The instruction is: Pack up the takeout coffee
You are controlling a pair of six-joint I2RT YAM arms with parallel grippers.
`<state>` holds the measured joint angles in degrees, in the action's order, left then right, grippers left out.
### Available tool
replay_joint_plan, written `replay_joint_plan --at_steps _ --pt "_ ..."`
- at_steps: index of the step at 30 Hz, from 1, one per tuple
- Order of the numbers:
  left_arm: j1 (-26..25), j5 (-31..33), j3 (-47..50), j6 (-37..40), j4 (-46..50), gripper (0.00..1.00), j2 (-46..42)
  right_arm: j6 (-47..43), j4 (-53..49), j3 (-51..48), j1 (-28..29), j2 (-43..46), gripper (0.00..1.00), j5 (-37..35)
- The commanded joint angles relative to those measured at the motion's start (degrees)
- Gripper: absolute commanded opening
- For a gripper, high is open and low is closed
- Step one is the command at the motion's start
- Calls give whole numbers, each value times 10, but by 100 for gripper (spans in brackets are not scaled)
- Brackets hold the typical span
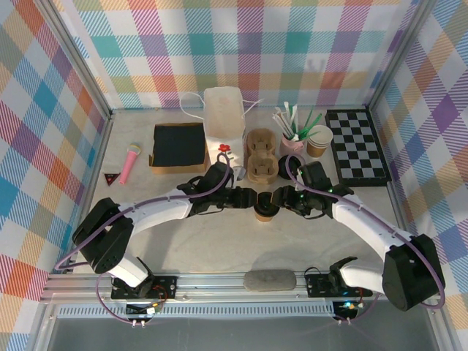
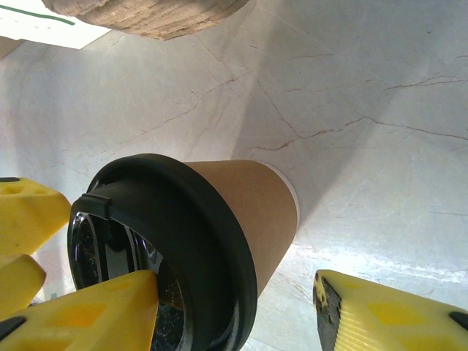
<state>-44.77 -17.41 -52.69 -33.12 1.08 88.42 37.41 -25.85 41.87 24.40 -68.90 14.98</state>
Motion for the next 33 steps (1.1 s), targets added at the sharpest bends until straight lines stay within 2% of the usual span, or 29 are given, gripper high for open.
replay_joint_plan --at_steps 1,13,20,33 --pt "4 -6 -23 13 13 54 5 -14 -25 19 0 -5 59 -3" --pt "-10 5 -35 44 58 55 7 -36 -28 32 -1 14 64 28" --pt "-35 8 -7 23 31 55 2 -38 -30 11 -1 22 63 37" --pt "-39 5 28 3 0 54 15 -27 2 -37 -1 12 62 45"
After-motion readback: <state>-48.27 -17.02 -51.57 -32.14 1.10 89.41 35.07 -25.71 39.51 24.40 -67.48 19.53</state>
